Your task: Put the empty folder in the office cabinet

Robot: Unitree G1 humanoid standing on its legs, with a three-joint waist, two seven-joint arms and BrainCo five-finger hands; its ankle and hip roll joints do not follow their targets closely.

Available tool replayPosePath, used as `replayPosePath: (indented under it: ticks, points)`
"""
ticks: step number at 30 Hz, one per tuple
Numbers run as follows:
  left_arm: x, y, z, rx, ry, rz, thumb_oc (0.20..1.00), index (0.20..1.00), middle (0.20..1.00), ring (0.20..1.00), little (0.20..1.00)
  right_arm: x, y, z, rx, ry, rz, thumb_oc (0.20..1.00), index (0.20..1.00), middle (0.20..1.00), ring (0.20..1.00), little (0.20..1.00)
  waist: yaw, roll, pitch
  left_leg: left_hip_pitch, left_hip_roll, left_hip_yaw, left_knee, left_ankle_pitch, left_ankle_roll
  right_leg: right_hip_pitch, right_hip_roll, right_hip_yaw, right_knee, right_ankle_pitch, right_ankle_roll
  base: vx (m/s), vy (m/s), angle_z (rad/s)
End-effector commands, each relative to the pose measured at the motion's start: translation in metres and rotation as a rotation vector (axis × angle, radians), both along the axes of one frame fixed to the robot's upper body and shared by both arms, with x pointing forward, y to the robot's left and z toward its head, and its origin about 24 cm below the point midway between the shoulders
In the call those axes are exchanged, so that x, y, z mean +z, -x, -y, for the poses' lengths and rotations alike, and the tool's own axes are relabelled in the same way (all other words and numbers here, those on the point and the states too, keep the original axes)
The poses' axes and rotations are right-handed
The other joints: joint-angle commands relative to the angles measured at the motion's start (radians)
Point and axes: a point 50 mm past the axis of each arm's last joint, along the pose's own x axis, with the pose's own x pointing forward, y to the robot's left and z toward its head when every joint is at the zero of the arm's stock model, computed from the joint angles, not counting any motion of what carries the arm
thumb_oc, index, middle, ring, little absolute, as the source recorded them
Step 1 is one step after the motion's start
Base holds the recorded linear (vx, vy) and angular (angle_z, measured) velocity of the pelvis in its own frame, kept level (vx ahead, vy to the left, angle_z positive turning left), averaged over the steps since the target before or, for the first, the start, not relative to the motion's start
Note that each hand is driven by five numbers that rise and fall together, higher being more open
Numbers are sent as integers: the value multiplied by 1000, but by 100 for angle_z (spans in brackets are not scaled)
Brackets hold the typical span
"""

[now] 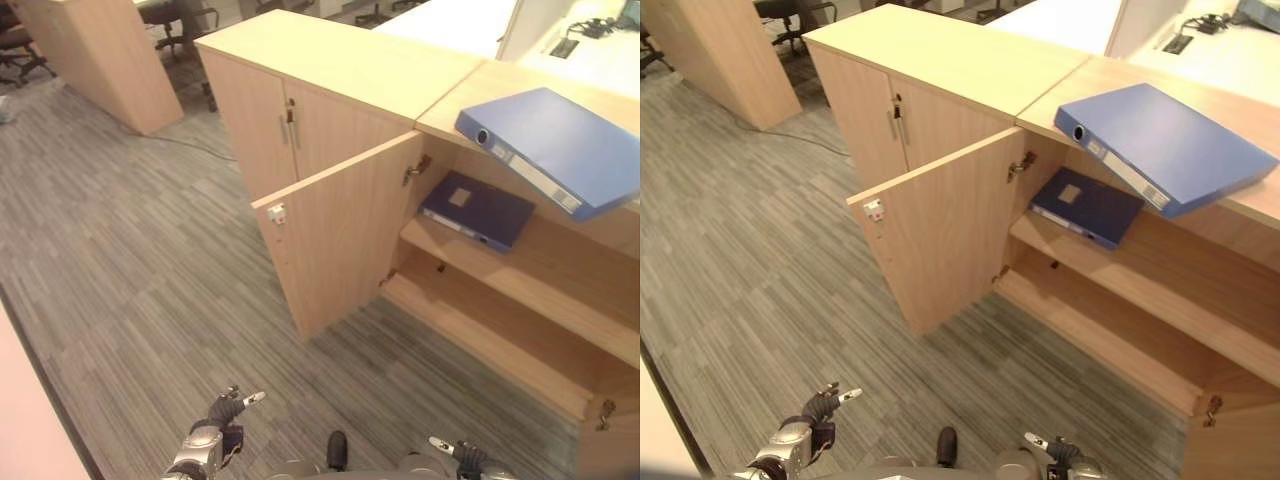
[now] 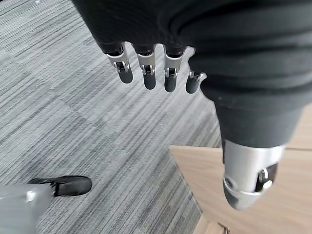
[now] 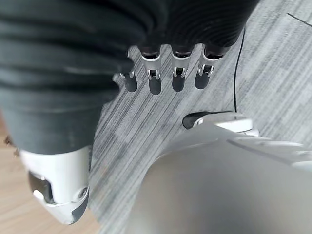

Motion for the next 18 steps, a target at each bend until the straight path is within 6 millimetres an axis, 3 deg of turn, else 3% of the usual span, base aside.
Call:
replayPosePath:
  ticks: [1,2,4,12,16,18]
  points:
    - [-2,15,-9,28,-4,-31,1000,1000,1000,1000,1000,8,-16,15,24,47,50,1000,1000,1000,1000,1000,39,-5,4,15,106,86,58,-161,-78,-2,-23,-214,-38,91,10,1,72,-147]
    - [-3,17,-8,31,4,-37,1000,1000,1000,1000,1000,9,-20,12,38,42,59,1000,1000,1000,1000,1000,49,-9,6,32,112,135,50,-166,-80,1,-36,-322,-33,96,9,42,34,-147]
    - [-2,11,-5,20,15,-19,1000,1000,1000,1000,1000,10,-24,12,47,46,69,1000,1000,1000,1000,1000,48,-18,8,57,117,176,42,-177,-81,-2,-43,-381,-30,106,15,63,-14,-107]
    - [8,-17,9,-68,51,74,1000,1000,1000,1000,1000,11,-26,15,14,48,76,1000,1000,1000,1000,1000,4,-39,4,99,145,225,42,-207,-101,22,8,-340,-107,125,19,93,-98,-39]
    - [12,-29,18,-126,59,109,1000,1000,1000,1000,1000,9,-22,10,18,36,63,1000,1000,1000,1000,1000,-24,-56,-8,105,200,269,109,-243,-131,43,63,-300,-149,103,-1,101,-178,-25]
    - [16,-34,22,-149,69,133,1000,1000,1000,1000,1000,8,-19,9,7,29,57,1000,1000,1000,1000,1000,-29,-73,-9,78,244,302,218,-267,-157,65,99,-274,-185,96,-17,95,-248,-34]
